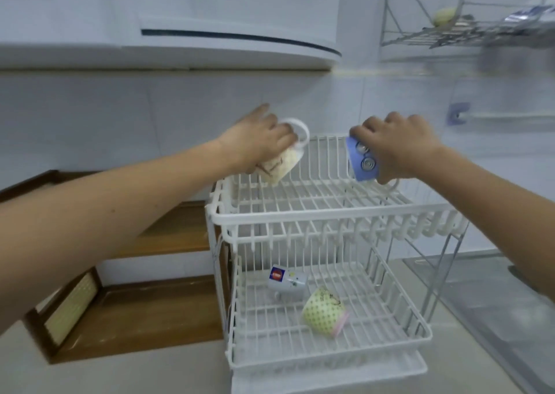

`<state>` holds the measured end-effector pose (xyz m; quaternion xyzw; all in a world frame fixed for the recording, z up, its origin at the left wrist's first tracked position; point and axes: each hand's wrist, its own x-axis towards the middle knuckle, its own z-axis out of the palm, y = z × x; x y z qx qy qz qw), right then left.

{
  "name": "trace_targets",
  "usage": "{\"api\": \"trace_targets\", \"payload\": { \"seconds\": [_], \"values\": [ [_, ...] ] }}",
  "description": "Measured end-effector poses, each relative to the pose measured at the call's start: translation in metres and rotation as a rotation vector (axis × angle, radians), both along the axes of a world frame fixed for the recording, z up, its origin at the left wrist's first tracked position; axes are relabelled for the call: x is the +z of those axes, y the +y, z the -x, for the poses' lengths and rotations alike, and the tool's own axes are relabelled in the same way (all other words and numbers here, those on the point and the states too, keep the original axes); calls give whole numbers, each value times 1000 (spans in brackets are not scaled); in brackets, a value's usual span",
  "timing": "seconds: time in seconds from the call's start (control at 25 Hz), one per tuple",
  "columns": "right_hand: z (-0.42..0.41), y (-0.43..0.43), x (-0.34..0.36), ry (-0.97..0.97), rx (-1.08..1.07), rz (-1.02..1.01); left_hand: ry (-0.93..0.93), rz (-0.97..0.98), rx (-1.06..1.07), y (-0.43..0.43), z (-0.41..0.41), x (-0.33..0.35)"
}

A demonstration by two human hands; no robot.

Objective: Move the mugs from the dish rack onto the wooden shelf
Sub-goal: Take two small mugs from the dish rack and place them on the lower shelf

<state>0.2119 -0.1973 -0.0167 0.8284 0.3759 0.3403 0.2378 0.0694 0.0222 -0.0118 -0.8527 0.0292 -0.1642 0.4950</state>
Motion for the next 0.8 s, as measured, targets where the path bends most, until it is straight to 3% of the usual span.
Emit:
{"api": "trace_targets", "payload": {
  "seconds": [0.16,0.28,0.36,0.52,0.68,0.8],
  "values": [
    [58,-18,-5,374,213,-718,-315,497,-126,1,65,8],
    [130,-10,-14,457,411,-1174,-593,857,-288,4,126,-6],
    [183,4,-25,518,554,-1363,-743,1107,-405,8,175,-34],
    [269,45,-73,787,732,-1427,-915,1558,-337,28,264,-106],
    [309,111,-146,1100,696,-1332,-1119,1764,26,73,315,-193],
    [315,164,-201,1258,601,-1248,-1168,1912,244,105,330,-253]
  ]
}}
